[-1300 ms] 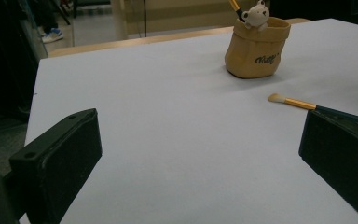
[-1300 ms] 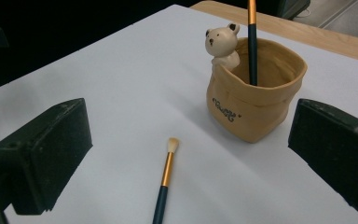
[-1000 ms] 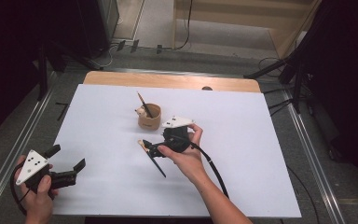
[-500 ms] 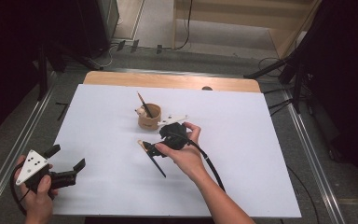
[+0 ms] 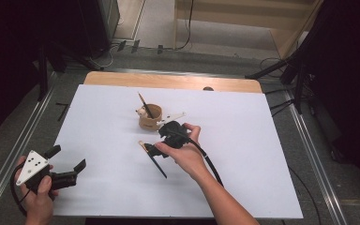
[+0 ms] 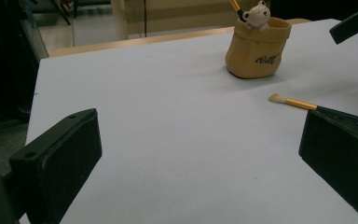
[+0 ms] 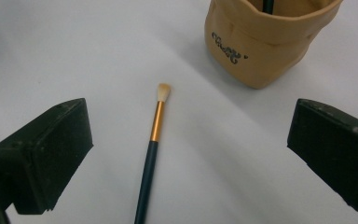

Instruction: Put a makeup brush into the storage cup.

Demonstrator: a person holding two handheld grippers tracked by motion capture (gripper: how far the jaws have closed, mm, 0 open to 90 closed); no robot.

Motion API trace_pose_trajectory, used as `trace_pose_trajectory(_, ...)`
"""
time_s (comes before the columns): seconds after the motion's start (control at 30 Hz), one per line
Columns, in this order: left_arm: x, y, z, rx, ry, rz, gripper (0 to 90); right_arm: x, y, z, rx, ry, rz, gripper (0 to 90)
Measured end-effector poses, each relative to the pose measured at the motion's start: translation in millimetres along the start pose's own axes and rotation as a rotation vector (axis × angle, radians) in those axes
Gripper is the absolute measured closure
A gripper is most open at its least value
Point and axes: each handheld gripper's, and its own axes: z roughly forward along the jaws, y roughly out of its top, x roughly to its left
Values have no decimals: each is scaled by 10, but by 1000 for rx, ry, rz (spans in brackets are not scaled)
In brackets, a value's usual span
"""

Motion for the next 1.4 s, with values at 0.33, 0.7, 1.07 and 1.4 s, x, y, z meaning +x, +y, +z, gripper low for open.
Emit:
trace_pose_trajectory(0.33,1,0,4,-1,0,-1,0,4,38,48,73,-8,3,0)
trace_pose_trajectory(0.7,5,1,2,-2,0,0,0,46,95,123,173,-3,-1,0)
trace_pose_trajectory(1.07,2,3,2,0,-1,2,0,74,131,181,252,7,-3,27)
trace_pose_trajectory(1.4,3,4,-1,-2,1,3,0,94,140,217,295,3,-4,81)
